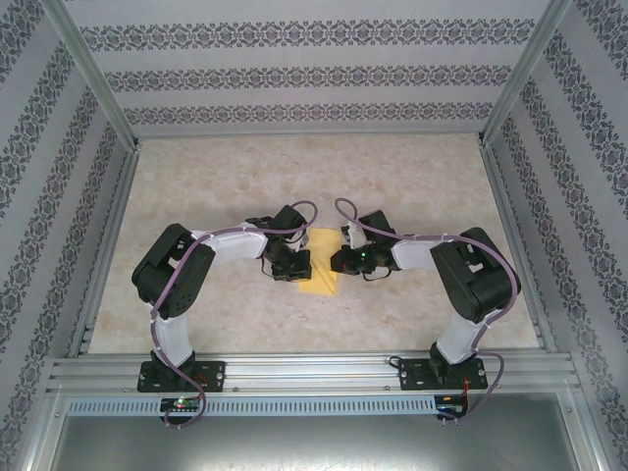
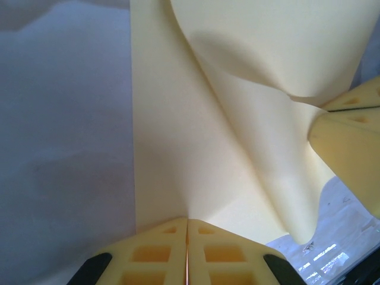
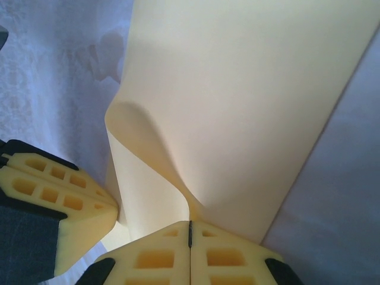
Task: Fold a paper plane with a square sheet of paper (pick it up from the middle)
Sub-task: Fold the triangle a second time at the center of the table.
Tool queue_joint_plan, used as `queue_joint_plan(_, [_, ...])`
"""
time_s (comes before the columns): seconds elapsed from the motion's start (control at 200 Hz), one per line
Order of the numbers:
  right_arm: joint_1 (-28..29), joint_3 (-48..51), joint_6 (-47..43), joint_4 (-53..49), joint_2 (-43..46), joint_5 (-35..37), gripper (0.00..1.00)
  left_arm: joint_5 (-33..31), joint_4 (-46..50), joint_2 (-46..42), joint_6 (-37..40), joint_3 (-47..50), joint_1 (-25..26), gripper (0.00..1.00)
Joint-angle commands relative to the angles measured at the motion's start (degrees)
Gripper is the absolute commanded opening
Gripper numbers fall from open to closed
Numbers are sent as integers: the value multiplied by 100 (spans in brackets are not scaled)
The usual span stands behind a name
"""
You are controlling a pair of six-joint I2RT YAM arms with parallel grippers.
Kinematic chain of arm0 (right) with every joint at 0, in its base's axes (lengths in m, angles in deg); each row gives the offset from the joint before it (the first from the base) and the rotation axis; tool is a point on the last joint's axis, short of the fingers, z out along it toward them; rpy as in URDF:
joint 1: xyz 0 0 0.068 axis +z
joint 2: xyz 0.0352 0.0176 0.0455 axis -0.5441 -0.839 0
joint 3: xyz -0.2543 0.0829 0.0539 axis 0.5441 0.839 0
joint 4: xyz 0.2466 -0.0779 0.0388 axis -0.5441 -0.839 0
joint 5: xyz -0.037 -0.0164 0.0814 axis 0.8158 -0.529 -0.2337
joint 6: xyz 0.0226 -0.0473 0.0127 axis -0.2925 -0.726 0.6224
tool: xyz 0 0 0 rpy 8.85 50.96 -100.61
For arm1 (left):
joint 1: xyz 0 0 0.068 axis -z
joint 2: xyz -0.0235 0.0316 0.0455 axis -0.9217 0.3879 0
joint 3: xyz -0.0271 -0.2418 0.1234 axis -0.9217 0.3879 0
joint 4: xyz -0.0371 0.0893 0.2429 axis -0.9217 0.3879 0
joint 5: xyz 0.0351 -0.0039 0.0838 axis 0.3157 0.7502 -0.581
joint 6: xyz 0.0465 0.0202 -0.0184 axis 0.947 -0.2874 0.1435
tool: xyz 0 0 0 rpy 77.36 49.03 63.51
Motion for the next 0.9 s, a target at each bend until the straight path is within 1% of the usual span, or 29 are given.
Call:
queue_joint_plan(0.0, [67,-193,-283,-300,170,189,6,-82,172,90,93,-103,48,10])
queue_joint_plan(0.285, [19,-470,-350,-373,-271,79,6,-76,181,102,100,-109,49,10])
queue_joint_plan(0.629, [81,-347,-327,-495,-92,142,7,-110,232,55,143,-134,52,11])
queue_joint_plan(0.894, [89,-507,-379,-590,-358,166,7,-70,171,8,135,-117,50,11])
